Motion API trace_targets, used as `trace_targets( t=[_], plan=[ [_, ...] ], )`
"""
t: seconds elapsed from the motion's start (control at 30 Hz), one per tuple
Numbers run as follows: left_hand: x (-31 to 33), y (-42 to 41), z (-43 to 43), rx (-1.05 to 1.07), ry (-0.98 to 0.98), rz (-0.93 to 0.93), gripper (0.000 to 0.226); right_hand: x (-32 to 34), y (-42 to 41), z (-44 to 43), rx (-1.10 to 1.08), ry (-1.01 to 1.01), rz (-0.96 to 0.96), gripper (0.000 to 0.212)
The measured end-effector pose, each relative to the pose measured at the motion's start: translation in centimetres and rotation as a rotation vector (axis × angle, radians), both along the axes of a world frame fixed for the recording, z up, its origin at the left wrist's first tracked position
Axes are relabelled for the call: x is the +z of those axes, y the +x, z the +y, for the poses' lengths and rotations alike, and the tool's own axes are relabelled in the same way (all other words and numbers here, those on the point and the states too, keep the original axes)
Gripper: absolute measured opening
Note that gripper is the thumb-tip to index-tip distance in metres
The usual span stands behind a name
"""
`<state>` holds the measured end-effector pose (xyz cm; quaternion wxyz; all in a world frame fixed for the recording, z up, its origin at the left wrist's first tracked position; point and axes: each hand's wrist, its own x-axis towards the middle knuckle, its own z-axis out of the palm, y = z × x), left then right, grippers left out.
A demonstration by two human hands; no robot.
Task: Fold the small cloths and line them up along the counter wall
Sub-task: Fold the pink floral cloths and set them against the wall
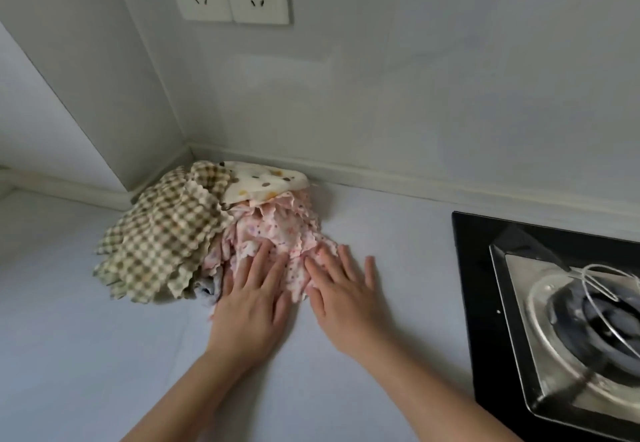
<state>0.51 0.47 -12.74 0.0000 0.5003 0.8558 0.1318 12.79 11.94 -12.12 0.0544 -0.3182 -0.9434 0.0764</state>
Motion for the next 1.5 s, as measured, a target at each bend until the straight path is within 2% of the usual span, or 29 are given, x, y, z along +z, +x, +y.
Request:
trace_targets(
  t=[0.1,0.23,0.47,0.5,0.6,0.7,0.77,0.83,0.93,1.03,1.1,1.2,1.3,1.37,1.43,1.5],
  plan=[
    [-0.4,-0.2,-0.2,-0.022,0.034,0.026,0.06,-0.1,-0.2,-0.1,0.017,0.071,0.071,0.039],
    [-0.4,-0.2,-0.4,-0.077,0.076,0.109,0.055,0.4,0.4,-0.6,0.079,0.114,0.077,0.047],
    [0.0,0.4,-2.0,-0.047,0.129,0.213,0.075,2.0,6.7,-5.9,0.016,0.329,-0.09,0.036],
    [0.2,0.4,-2.3,-0.028,0.114,0.229,0.073,2.0,8.1,-6.8,0.002,0.343,-0.099,0.037],
    [0.5,0.0,-3.3,0.018,0.073,0.213,0.049,1.9,12.3,-8.8,-0.065,0.333,-0.111,0.039],
    [0.5,-0.1,-4.8,0.101,0.066,0.239,0.045,2.2,16.0,-9.6,-0.147,0.357,-0.151,0.028],
    [0.7,0.7,-5.3,0.134,0.1,0.266,0.044,2.7,17.2,-9.8,-0.17,0.339,-0.102,0.022],
    [0.9,2.7,-5.5,0.1,0.194,0.305,0.037,3.0,17.1,-9.2,-0.128,0.304,0.037,0.029],
    [0.9,6.4,-5.5,-0.182,0.358,0.319,0.037,2.5,15.4,-8.4,-0.048,0.179,0.222,0.028],
    [-0.1,8.2,-5.4,-0.496,0.295,0.153,0.05,0.4,13.7,-7.8,0.015,0.048,0.19,0.032],
    [-0.4,7.4,-5.0,-0.477,0.256,0.092,0.045,-0.7,13.2,-7.3,0.019,0.045,0.138,0.04],
    [-0.8,6.1,-4.5,-0.409,0.376,0.121,0.019,-0.7,13.5,-7.0,0.02,0.035,0.102,0.05],
    [-0.8,6.3,-4.6,-0.397,0.524,0.141,0.034,-0.4,13.9,-7.2,0.051,-0.004,0.109,0.06],
    [-0.4,6.7,-5.1,-0.35,0.606,0.132,0.038,-0.1,14.2,-7.4,0.052,-0.021,0.191,0.053],
    [-0.1,6.6,-5.5,-0.317,0.667,0.104,0.029,0.4,14.2,-7.4,-0.008,-0.004,0.275,0.035],
    [0.3,6.3,-5.9,-0.392,0.701,0.181,0.019,0.8,14.4,-7.3,-0.09,0.004,0.36,0.027]
  ],
)
